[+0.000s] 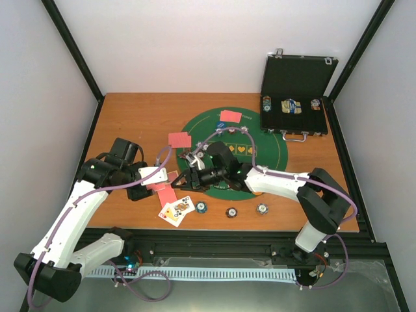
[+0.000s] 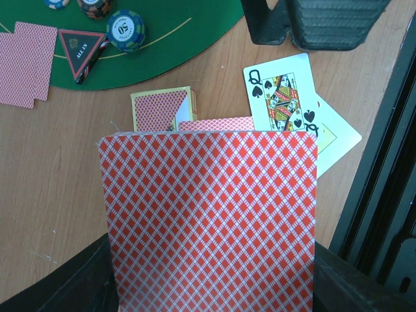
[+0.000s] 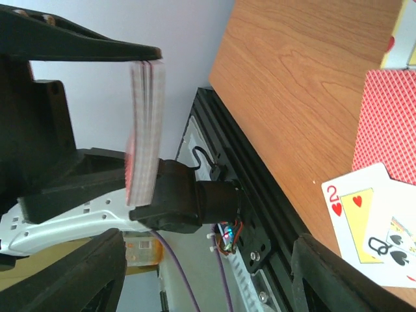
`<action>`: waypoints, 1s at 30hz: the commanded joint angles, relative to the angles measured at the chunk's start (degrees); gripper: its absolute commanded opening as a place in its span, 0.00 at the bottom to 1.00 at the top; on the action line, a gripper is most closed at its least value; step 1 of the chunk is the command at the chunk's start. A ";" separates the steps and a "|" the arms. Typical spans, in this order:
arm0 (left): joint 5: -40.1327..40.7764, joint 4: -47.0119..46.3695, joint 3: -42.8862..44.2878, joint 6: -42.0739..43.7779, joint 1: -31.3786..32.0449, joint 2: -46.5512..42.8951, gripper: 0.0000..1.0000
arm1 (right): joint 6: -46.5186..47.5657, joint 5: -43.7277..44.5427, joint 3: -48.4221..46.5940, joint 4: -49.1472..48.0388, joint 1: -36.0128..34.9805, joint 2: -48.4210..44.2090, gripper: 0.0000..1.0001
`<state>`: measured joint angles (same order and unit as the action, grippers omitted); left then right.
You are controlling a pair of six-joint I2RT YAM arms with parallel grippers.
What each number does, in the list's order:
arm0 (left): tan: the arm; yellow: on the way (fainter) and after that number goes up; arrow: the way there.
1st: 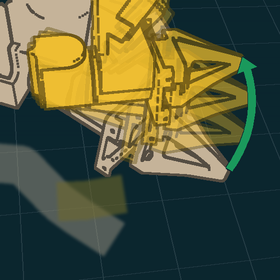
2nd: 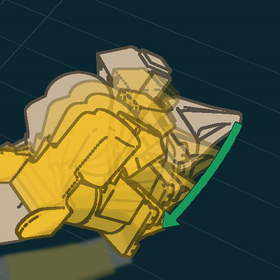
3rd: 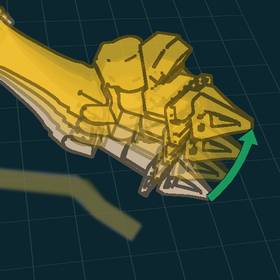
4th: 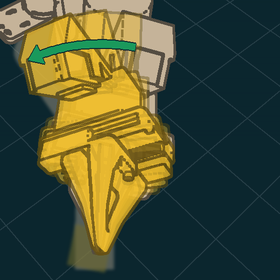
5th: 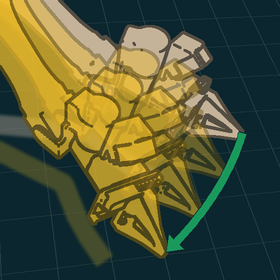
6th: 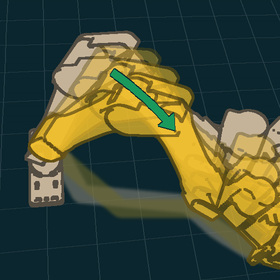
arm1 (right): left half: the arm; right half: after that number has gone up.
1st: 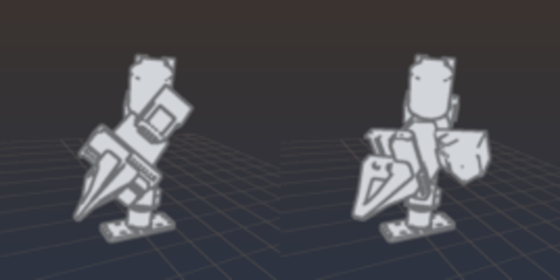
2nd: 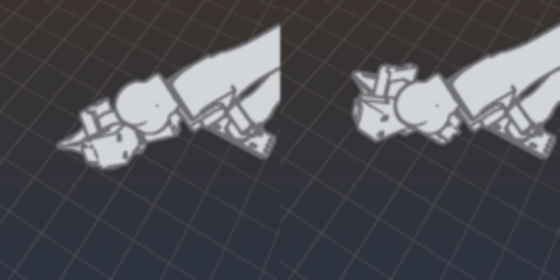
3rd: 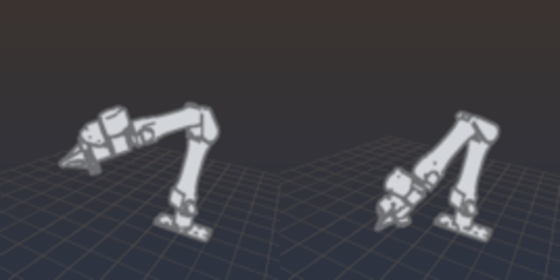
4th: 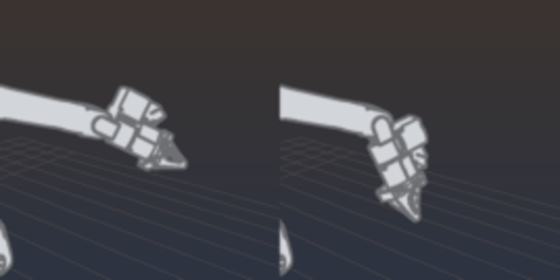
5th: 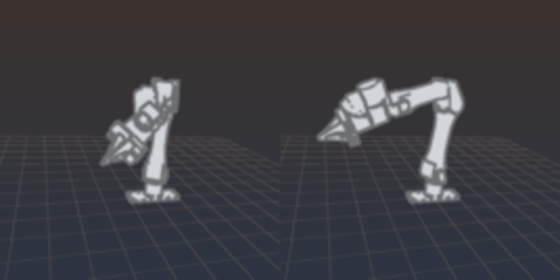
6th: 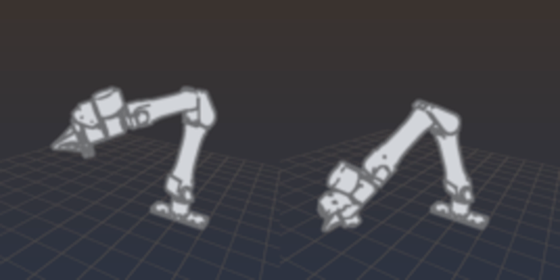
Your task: Distribute texas hold em gaming equipment
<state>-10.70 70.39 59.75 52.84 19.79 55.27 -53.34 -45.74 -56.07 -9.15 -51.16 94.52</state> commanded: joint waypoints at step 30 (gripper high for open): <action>-0.79 -0.60 1.68 1.10 -0.02 -0.71 0.28 | -8.10 -4.28 -19.66 -8.88 -5.25 22.35 0.60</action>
<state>-10.52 70.52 59.75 52.84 19.79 55.27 -62.39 -49.95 -76.14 -19.97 -56.71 116.36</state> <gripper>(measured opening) 0.663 0.610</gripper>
